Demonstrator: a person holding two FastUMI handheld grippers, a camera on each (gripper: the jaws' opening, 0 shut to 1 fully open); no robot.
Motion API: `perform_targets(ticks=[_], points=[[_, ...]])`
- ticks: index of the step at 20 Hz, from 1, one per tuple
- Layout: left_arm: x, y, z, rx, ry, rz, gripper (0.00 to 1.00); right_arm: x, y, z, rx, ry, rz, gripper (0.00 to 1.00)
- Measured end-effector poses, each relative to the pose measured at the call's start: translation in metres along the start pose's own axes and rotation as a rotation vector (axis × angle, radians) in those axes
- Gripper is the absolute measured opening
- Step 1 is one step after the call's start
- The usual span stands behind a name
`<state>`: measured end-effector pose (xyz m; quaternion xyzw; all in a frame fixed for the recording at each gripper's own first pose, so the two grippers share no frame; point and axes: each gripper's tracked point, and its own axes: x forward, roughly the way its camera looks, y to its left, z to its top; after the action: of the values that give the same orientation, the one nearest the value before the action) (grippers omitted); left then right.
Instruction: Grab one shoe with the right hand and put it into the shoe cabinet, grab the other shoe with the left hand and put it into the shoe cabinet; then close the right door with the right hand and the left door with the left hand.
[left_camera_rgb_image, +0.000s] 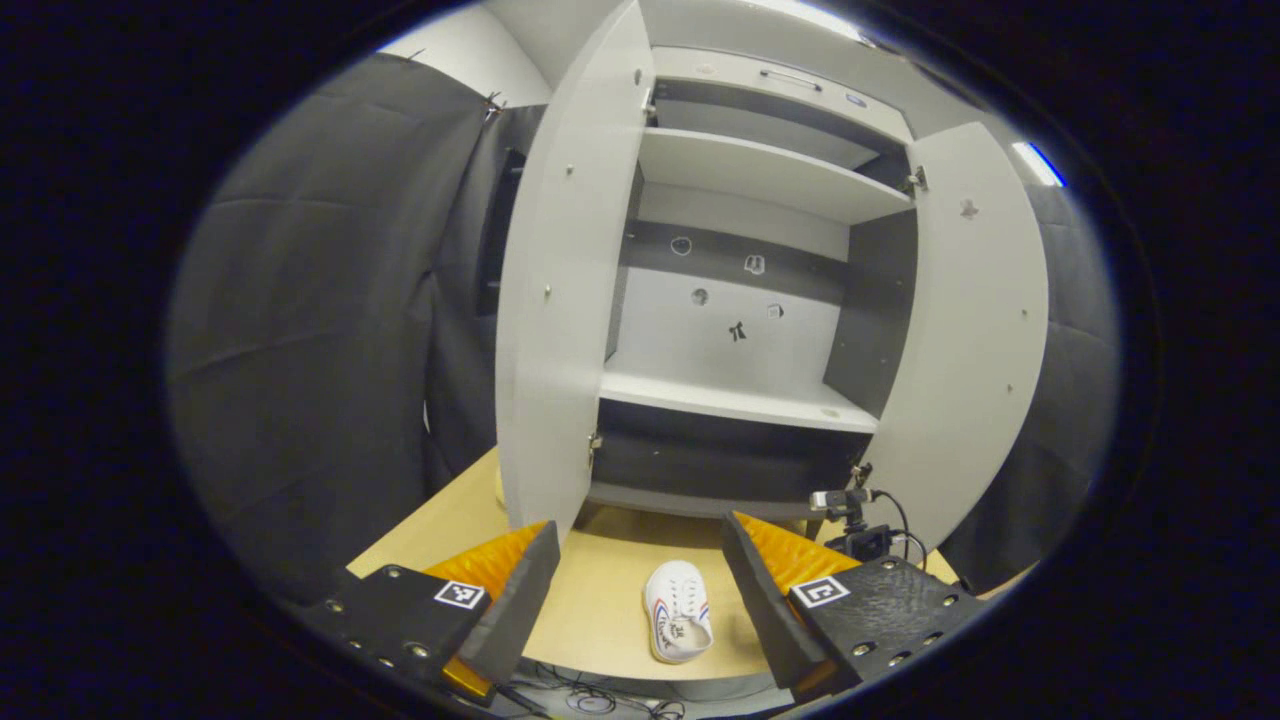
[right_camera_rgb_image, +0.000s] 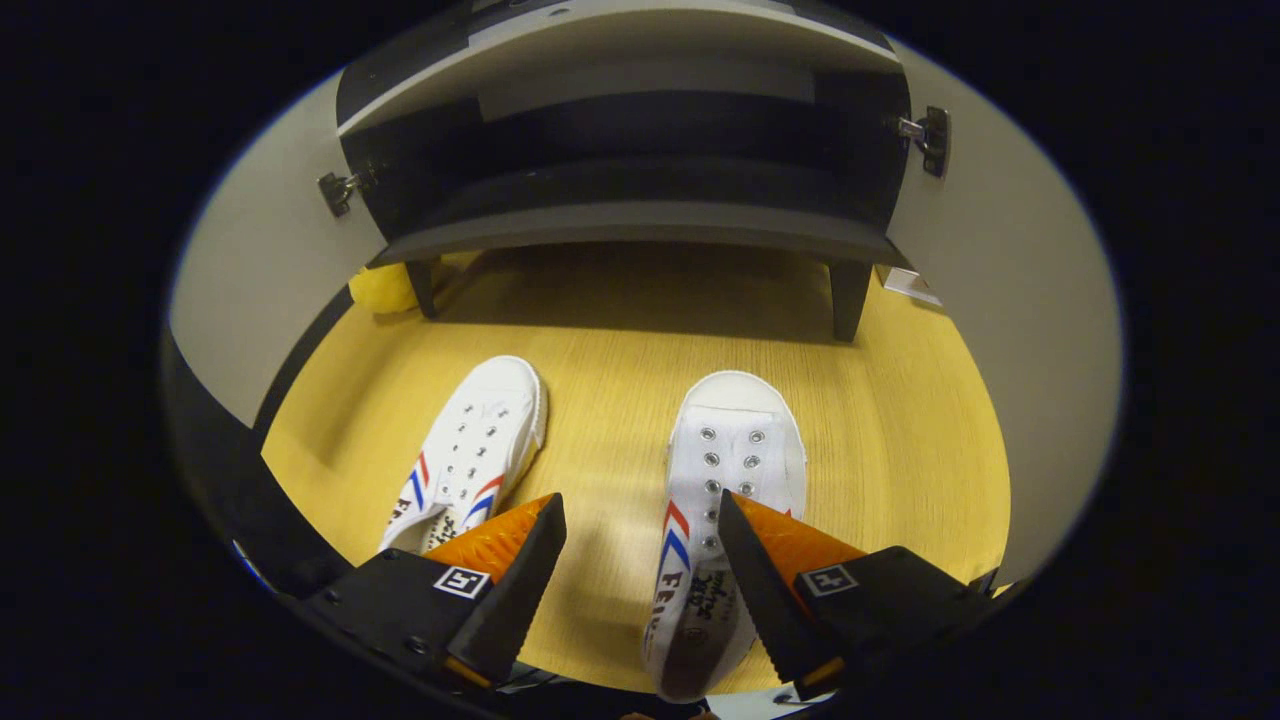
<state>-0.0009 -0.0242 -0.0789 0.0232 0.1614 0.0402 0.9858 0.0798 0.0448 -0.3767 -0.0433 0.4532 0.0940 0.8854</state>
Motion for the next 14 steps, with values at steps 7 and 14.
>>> perform_targets(ticks=[7,14], points=[[0.030,-0.042,0.000,0.027,0.032,-0.046,0.94,0.014,-0.021,-0.010,-0.353,0.003,-0.206,0.66],[0.061,-0.086,0.001,0.083,0.049,-0.128,0.94,0.006,-0.016,-0.006,-0.139,0.043,-0.045,0.19]])
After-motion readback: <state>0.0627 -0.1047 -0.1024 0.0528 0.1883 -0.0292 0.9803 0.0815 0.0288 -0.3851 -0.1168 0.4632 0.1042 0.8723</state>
